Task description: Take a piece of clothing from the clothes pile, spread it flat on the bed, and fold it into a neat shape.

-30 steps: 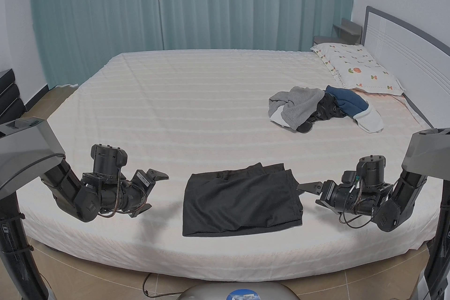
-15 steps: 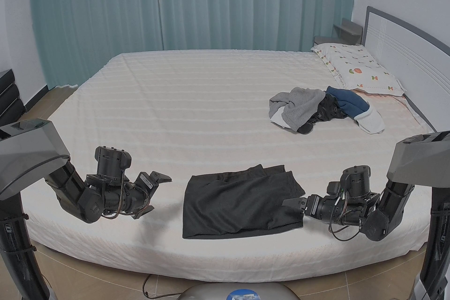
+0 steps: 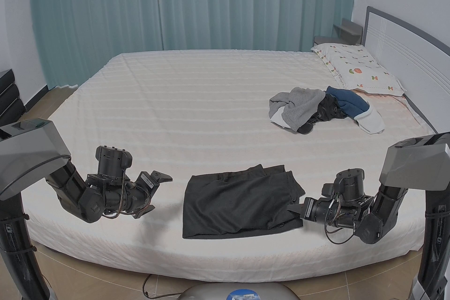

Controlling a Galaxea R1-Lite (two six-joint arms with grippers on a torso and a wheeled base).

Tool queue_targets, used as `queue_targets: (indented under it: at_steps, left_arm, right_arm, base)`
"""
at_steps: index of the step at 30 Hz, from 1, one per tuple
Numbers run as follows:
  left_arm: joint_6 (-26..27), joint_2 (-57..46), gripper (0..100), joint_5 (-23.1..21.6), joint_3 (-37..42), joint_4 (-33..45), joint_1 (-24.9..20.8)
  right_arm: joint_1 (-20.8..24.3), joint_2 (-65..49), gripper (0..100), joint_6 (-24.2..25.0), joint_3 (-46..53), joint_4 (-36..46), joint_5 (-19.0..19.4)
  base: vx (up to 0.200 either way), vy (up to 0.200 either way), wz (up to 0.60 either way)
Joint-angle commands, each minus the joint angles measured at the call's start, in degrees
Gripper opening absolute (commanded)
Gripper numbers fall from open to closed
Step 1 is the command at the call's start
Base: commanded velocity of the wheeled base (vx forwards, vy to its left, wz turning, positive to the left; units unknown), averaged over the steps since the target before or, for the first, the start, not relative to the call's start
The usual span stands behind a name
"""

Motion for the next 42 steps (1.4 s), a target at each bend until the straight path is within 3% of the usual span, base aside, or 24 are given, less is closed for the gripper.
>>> queue_targets:
  at_steps: [1, 4, 20, 21, 30, 36, 42]
  left_arm:
    - [0.0, 0.1, 100, 0.0, 0.0, 0.1, 0.0]
    - [0.0, 0.1, 100, 0.0, 0.0, 0.1, 0.1]
    - [0.0, 0.3, 100, 0.0, 0.1, 0.1, 0.2]
    - [0.0, 0.3, 100, 0.0, -0.1, 0.1, 0.2]
    - [-0.2, 0.2, 100, 0.1, -0.2, 0.1, 0.2]
    - [-0.1, 0.2, 100, 0.1, -0.2, 0.1, 0.1]
    - [0.0, 0.3, 100, 0.1, -0.2, 0.0, 0.1]
  right_arm:
    - [0.0, 0.4, 0, -0.8, 0.5, 0.0, -0.7]
    - [-0.4, 0.3, 0, -3.0, 1.9, 0.0, -2.0]
    - [-3.8, -1.1, 0, -5.5, 6.0, -0.4, -1.4]
    - [-3.8, -0.9, 100, -6.0, 6.1, -0.3, -1.4]
    - [-4.9, -1.5, 100, -4.9, 5.9, -5.1, -1.2]
    - [-5.2, -1.4, 100, -2.1, 5.1, -5.4, -1.2]
    - [-5.2, -1.3, 100, -1.1, 4.1, -5.4, -1.2]
  base:
    - [0.0, 0.0, 0.0]
    - [0.0, 0.0, 0.0]
    - [0.0, 0.0, 0.0]
    - [0.0, 0.0, 0.0]
    - [0.0, 0.0, 0.0]
    - [0.2, 0.0, 0.0]
    - [0.0, 0.0, 0.0]
